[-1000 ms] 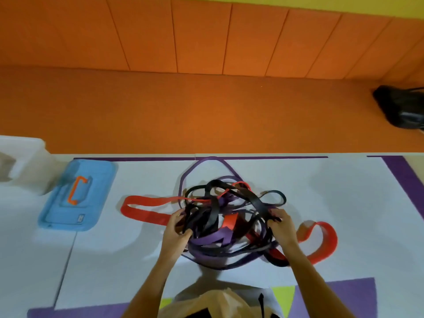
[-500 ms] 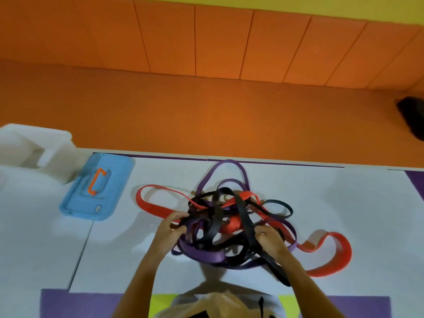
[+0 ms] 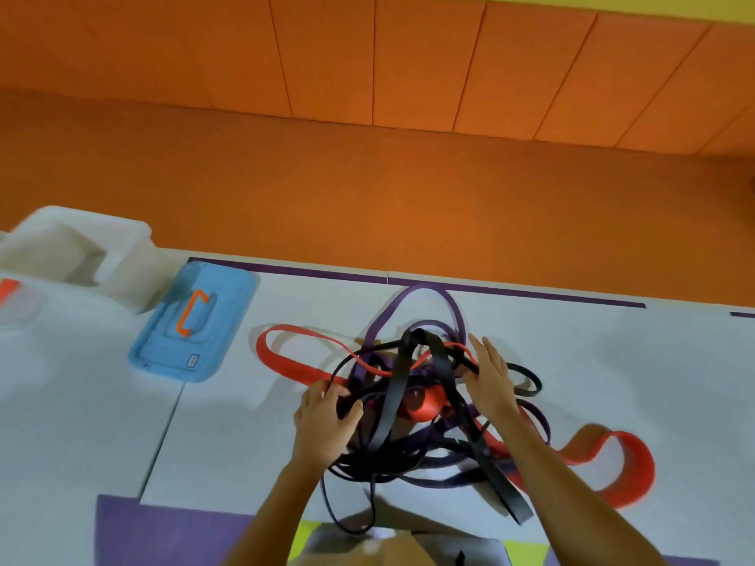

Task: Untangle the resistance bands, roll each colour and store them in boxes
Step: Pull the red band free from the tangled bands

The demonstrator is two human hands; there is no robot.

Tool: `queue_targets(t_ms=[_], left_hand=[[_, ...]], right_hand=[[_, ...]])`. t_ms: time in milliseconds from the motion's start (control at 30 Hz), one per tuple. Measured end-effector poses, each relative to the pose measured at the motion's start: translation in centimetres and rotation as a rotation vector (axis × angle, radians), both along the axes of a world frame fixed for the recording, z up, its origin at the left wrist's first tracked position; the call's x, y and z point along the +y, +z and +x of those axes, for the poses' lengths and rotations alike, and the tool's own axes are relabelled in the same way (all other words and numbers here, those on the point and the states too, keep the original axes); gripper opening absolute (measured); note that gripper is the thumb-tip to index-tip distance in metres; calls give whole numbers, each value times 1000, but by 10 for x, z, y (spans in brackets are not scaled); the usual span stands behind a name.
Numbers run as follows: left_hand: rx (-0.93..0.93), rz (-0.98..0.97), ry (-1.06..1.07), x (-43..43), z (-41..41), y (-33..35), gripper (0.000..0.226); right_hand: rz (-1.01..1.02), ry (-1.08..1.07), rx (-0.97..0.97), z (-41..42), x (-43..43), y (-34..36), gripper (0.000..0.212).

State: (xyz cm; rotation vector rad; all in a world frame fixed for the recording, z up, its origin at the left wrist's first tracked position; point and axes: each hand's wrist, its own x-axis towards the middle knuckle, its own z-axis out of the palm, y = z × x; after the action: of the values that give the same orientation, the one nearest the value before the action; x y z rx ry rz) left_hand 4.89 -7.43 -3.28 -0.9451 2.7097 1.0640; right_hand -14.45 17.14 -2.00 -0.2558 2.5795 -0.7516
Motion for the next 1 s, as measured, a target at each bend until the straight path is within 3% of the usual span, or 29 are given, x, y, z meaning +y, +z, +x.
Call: queue_targets(t_ms=[100, 233, 333, 467, 600, 733, 867, 1000], left_hand=[[100, -79, -71, 6, -15, 0, 25], [-59, 3, -113, 19, -49, 4, 45], [-76, -94, -205, 33, -68, 5, 41], [53, -10, -265, 33, -70, 3, 15], [105, 248, -171, 27, -50, -3, 24], [174, 331, -109, 20, -43, 0, 37], [139, 418, -299, 6, -35, 8, 62], [68, 389, -510, -1, -28, 6, 54]], right_hand=[[-8, 112, -178, -14, -10, -10, 55], [63, 235, 52, -16, -9, -11, 37], [81, 413, 94, -11, 0, -15, 45], [29, 202, -12, -4, 14, -13, 32], [50, 66, -59, -9, 6, -10, 20], [88, -149, -1, -26, -6, -3, 19], [78, -250, 57, -46, -8, 4, 24], [82, -274, 128, -61, -12, 16, 30]])
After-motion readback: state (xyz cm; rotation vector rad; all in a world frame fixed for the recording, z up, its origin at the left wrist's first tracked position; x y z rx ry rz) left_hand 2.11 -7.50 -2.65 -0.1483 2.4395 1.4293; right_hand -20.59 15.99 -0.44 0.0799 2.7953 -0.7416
